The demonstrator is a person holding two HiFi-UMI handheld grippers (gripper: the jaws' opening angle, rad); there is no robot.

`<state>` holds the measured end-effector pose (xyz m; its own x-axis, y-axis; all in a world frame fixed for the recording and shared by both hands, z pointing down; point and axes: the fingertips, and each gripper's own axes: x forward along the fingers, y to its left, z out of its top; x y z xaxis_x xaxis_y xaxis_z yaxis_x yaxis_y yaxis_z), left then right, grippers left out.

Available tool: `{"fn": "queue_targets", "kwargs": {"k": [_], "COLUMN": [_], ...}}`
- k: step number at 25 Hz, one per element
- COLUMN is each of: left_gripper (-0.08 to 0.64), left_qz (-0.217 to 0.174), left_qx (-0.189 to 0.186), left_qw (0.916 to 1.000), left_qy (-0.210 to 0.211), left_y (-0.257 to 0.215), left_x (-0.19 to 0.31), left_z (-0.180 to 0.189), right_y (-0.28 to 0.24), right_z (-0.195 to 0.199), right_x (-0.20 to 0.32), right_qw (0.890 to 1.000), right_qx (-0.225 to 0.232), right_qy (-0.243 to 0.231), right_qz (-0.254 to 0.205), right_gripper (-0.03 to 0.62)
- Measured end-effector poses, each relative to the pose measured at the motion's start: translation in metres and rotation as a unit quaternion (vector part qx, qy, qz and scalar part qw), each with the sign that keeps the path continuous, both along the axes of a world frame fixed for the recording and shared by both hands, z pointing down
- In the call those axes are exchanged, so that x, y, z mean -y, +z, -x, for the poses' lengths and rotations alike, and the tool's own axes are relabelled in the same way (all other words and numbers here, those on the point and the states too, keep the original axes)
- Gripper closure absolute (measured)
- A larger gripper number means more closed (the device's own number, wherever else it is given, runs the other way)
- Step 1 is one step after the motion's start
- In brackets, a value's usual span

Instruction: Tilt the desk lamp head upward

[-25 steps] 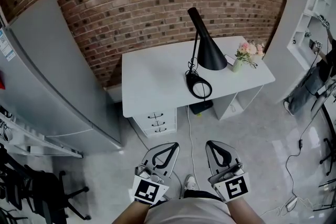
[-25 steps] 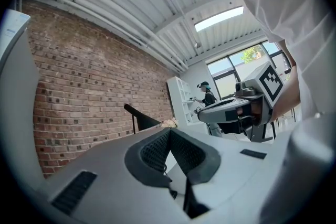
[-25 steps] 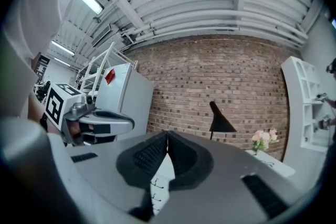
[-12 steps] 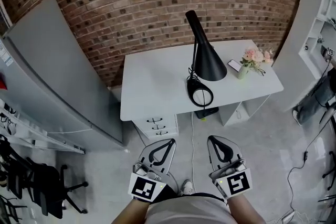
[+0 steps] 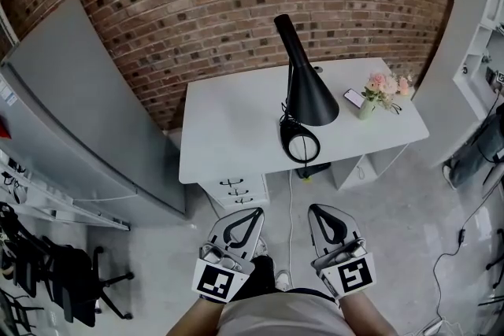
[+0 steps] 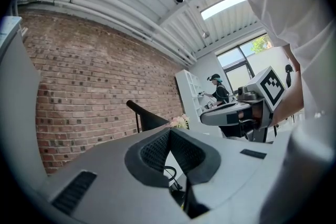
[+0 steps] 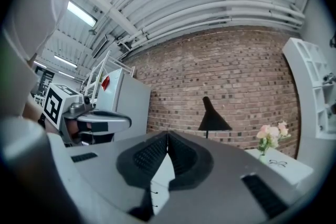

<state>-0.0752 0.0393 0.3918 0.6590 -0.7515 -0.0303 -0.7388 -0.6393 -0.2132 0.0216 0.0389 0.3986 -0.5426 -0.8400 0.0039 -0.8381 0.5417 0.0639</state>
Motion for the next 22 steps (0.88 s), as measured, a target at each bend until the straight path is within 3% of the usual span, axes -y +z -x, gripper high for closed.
{"fn": "queue_targets", "kwargs": {"k": [8,11,17,22], "left_gripper": [0.554,0.554,0.554,0.554], "left_qz": [0.004,-0.003,0.022,-0.008], "left_qx": [-0.015,0.000,-0.038,-0.023], "left_qw": [0.9993,0.9985,0.9967,0.9958], "left_qy": [0.034,0.054,0.068,0.088], "left_y": [0.004,0.007,0.017,0.009], "left_x": [0.040,0.060,0.106,0.150], "left_z": [-0.016,-0.028,-0.033,-0.032], "right_y": [0.003,0.007,0.008,0.004], "right_z": [-0.005,-0.012,-0.012,-0.002], "right_x": [0.029,0.044,0.085,0.127], "right_qw": [1.000,1.000,0.999,0.998], "right_qx": [-0.010,-0.010,-0.021,-0.039], "right_qy": [0.012,0.019,0.036,0.040], "right_qz": [0.002,0.001,0.008,0.004], "right_gripper": [0.574,0.574,0.574,0.574]}}
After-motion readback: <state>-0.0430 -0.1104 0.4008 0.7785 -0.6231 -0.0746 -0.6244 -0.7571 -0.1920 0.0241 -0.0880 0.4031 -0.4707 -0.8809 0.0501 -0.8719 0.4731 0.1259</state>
